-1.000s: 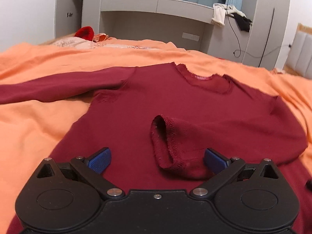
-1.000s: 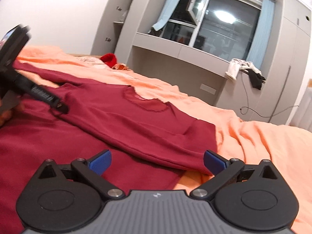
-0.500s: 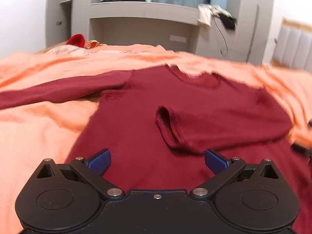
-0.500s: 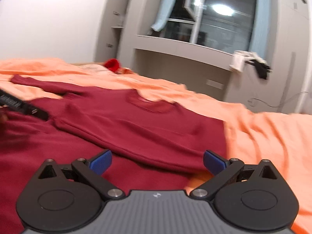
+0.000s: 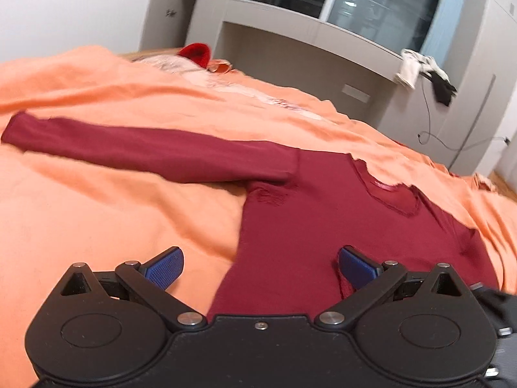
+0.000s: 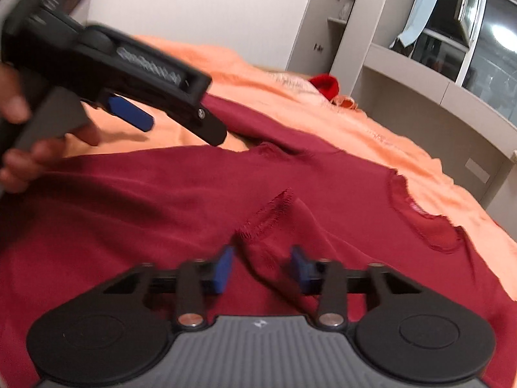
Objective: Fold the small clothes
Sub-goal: 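Open the right gripper to release the sleeve onto the shirt body, then withdraw the right gripper away from the shirt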
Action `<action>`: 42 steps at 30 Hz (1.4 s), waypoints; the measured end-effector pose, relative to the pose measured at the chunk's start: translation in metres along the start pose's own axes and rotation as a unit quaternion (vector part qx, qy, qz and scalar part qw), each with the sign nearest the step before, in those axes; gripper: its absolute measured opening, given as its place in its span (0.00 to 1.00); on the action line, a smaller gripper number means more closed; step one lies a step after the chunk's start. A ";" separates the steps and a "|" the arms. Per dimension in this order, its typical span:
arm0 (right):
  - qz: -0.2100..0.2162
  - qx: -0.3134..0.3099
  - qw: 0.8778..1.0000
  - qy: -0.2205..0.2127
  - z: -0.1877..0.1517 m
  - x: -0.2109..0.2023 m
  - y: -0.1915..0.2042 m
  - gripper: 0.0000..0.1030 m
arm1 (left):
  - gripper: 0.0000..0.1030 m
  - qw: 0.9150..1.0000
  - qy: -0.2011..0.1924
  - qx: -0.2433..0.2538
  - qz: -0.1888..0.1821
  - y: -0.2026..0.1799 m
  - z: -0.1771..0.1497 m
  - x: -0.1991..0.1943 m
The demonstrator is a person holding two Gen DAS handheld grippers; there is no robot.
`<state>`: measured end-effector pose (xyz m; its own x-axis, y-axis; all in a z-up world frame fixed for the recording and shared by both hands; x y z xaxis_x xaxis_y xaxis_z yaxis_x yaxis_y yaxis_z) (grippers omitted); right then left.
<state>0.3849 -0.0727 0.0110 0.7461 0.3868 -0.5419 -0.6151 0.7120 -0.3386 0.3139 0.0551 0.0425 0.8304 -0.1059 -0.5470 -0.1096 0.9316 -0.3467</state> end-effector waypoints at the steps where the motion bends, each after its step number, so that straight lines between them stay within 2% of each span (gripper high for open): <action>1: 0.001 0.004 1.000 -0.001 0.001 0.001 0.001 0.15 | 0.99 1.000 0.002 -0.006 0.000 0.003 0.001 0.000; 2: 0.003 0.009 1.000 -0.004 0.001 -0.001 0.002 0.07 | 0.99 1.000 0.003 -0.010 0.000 0.004 0.001 0.001; 9: 0.008 -0.044 0.999 -0.008 -0.016 -0.035 0.025 0.06 | 0.99 1.000 -0.002 -0.014 -0.018 0.004 0.001 0.001; 15: 0.015 -0.032 0.999 -0.015 -0.035 -0.047 0.028 0.11 | 0.99 0.999 0.015 0.010 -0.050 -0.011 -0.010 0.016; 16: 0.014 -0.029 0.999 -0.019 -0.038 -0.054 0.024 0.14 | 0.99 0.998 0.021 0.017 -0.050 -0.014 -0.013 0.019; 17: 0.008 -0.025 0.999 -0.025 -0.042 -0.063 0.020 0.26 | 0.99 0.998 0.028 0.030 -0.047 -0.018 -0.016 0.024; 18: -0.004 -0.020 0.999 -0.030 -0.047 -0.072 0.013 0.43 | 0.99 0.998 0.031 0.042 -0.042 -0.022 -0.019 0.027; 20: -0.034 -0.007 0.999 -0.039 -0.060 -0.089 -0.004 0.56 | 0.99 0.996 0.035 0.077 -0.024 -0.030 -0.024 0.032; 23: -0.102 0.027 0.994 -0.033 -0.082 -0.107 -0.040 0.60 | 0.99 0.991 0.044 0.126 0.004 -0.040 -0.032 0.038; 25: -0.165 0.062 0.984 -0.023 -0.098 -0.113 -0.067 0.66 | 0.99 0.987 0.045 0.152 0.018 -0.044 -0.038 0.040; 26: -0.206 0.077 0.975 -0.011 -0.108 -0.113 -0.083 0.67 | 0.99 0.986 0.046 0.160 0.024 -0.045 -0.040 0.041; 29: -0.279 0.107 0.954 0.032 -0.135 -0.105 -0.121 0.66 | 0.99 0.982 0.042 0.181 0.037 -0.049 -0.046 0.043; 32: -0.297 0.149 0.941 0.065 -0.161 -0.097 -0.151 0.61 | 1.00 0.981 0.035 0.188 0.039 -0.049 -0.050 0.041; 33: -0.300 0.150 0.939 0.072 -0.166 -0.092 -0.156 0.57 | 1.00 0.981 0.033 0.188 0.038 -0.049 -0.050 0.040; 35: -0.306 0.138 0.939 0.080 -0.172 -0.080 -0.161 0.56 | 1.00 0.981 0.032 0.188 0.038 -0.049 -0.051 0.041; 38: -0.316 0.110 0.940 0.064 -0.170 -0.066 -0.155 0.52 | 1.00 0.981 0.031 0.189 0.039 -0.049 -0.051 0.040; 40: -0.325 0.092 0.940 0.042 -0.168 -0.062 -0.151 0.46 | 1.00 0.981 0.030 0.188 0.037 -0.048 -0.050 0.039; 41: -0.325 0.087 0.941 0.034 -0.165 -0.057 -0.153 0.37 | 1.00 0.981 0.030 0.187 0.036 -0.048 -0.050 0.039; 42: -0.324 0.085 0.942 0.029 -0.161 -0.057 -0.153 0.18 | 1.00 0.982 0.029 0.185 0.035 -0.048 -0.050 0.039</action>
<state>0.3955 -0.2979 -0.0302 0.9323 -0.1904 -0.3076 0.0177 0.8733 -0.4869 0.3236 -0.0112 -0.0004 0.7941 -0.0463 -0.6060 0.0497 0.9987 -0.0111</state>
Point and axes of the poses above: each gripper's, at about its wrist camera, not at the fingertips, and x roughly the way its jaws point, y to its left, z to its top, the point moved 1 cm from there along x, roughly the way its jaws point, and after that the axes turned 7 degrees about -z, right-handed, at the moved point
